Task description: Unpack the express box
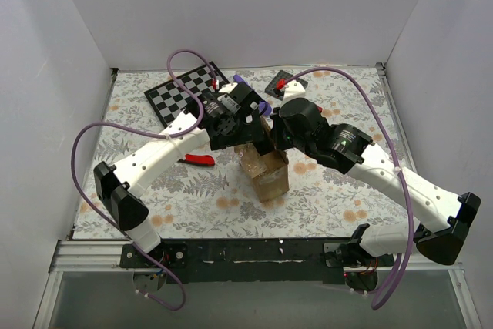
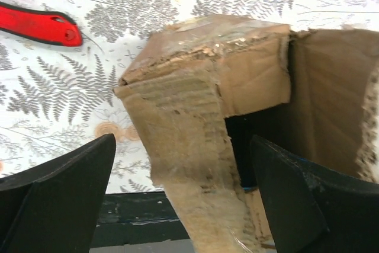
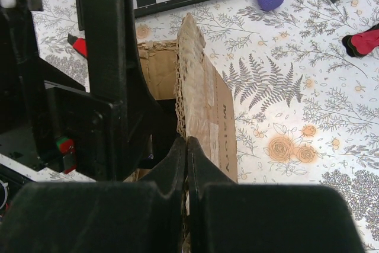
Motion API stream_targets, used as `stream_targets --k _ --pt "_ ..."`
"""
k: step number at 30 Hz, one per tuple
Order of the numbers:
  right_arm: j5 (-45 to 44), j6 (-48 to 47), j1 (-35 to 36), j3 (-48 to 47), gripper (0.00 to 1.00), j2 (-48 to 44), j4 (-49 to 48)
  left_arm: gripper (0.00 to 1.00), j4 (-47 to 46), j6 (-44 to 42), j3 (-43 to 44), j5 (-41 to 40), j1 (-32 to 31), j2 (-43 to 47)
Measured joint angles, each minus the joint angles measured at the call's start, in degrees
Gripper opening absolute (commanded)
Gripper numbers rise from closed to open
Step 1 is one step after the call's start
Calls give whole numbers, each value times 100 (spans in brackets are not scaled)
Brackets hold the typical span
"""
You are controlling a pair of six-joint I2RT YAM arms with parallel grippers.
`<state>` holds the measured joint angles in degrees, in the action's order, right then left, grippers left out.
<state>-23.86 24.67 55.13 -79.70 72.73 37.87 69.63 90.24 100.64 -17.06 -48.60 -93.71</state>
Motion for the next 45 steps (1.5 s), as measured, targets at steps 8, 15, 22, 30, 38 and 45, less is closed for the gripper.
stream_targets --k 8,15,22,30,38,45 --pt "15 0 0 136 1 -116 -179 45 476 -179 332 -227 -22 -240" --pt "46 4 13 184 1 -190 -238 3 302 -175 221 -273 -42 74" --pt "120 17 13 284 1 -262 -374 0 -549 -103 -973 -234 -9 1189" --pt "264 109 2 852 1 -756 -826 0 -2470 -11 -3128 79 140 3008" --pt "317 131 -81 979 26 -907 -785 0 -5311 63 -5606 518 190 4728" --pt "323 107 -114 1060 52 -903 -649 0 -6738 57 -6148 817 192 4555"
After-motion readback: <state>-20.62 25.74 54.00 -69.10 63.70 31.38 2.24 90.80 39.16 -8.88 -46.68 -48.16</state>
